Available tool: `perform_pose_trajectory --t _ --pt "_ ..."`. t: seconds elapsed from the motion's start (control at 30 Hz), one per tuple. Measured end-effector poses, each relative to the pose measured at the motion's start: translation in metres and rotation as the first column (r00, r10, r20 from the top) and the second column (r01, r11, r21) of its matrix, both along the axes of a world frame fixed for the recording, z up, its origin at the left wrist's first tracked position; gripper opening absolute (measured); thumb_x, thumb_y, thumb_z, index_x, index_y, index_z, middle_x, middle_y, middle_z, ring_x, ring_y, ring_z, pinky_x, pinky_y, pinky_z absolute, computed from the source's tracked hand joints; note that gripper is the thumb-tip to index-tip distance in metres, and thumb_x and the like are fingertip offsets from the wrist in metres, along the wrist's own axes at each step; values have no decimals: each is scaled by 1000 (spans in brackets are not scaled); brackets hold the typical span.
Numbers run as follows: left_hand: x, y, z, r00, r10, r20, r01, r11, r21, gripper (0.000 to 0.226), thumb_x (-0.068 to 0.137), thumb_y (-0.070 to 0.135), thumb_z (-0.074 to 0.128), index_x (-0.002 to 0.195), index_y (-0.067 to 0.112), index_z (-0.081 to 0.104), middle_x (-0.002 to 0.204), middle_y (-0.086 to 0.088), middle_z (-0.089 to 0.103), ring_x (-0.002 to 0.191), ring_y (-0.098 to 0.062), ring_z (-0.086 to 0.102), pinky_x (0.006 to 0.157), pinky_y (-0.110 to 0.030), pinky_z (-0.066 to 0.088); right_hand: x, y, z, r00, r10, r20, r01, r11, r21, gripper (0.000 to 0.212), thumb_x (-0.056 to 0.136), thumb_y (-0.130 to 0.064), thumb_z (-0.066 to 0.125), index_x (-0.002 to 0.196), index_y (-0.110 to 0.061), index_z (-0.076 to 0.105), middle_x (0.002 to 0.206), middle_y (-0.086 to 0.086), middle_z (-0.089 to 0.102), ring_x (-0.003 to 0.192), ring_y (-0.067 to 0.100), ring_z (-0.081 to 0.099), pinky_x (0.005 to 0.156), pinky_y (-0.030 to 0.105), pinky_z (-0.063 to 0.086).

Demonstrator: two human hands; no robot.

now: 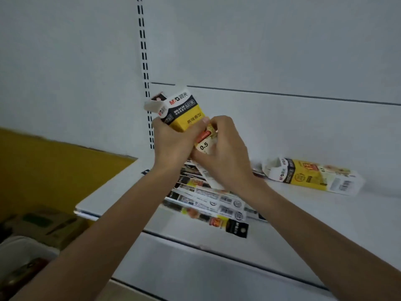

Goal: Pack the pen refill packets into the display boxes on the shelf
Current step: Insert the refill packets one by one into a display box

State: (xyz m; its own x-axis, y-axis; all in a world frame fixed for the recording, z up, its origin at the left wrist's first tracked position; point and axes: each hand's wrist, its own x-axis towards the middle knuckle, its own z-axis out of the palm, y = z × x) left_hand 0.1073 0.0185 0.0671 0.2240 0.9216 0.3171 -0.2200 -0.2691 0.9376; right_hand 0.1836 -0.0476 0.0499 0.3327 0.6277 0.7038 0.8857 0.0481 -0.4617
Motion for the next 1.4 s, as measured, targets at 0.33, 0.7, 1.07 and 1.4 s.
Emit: perform_pose_trajectory --t 0.33,0.7,1.07,1.4 --pt "-95 94 18 926 6 -376 76 976 203 62 67 26 79 118 20 44 88 10 60 78 -7 60 66 -25 46 -45 34 4 950 267 -163 -305 907 -291 30 80 -29 71 106 -17 63 100 -8 62 86 0 57 70 10 45" --pt "-121 108 5 695 -204 -690 485 841 239 65 75 12 71 127 30 38 99 4 61 84 -11 62 66 -24 47 5 0 -26 976 28 215 138 684 -716 45 75 -43 72 113 -23 61 106 -8 59 89 7 51 68 19 40" --pt "-114 91 -9 693 -280 -665 657 626 421 70 65 14 60 117 54 36 100 5 59 79 -16 64 66 -35 57 25 -5 -11 985 -70 159 144 846 -513 17 93 -20 50 94 -10 64 85 4 66 71 19 58 61 32 45" --pt "-113 81 -4 677 12 -736 667 412 621 57 66 40 54 119 44 35 109 13 44 94 -5 49 70 -15 45 19 -12 54 801 62 -595 63 980 187 25 101 -25 33 90 -20 55 63 -2 57 39 8 42 43 22 37"
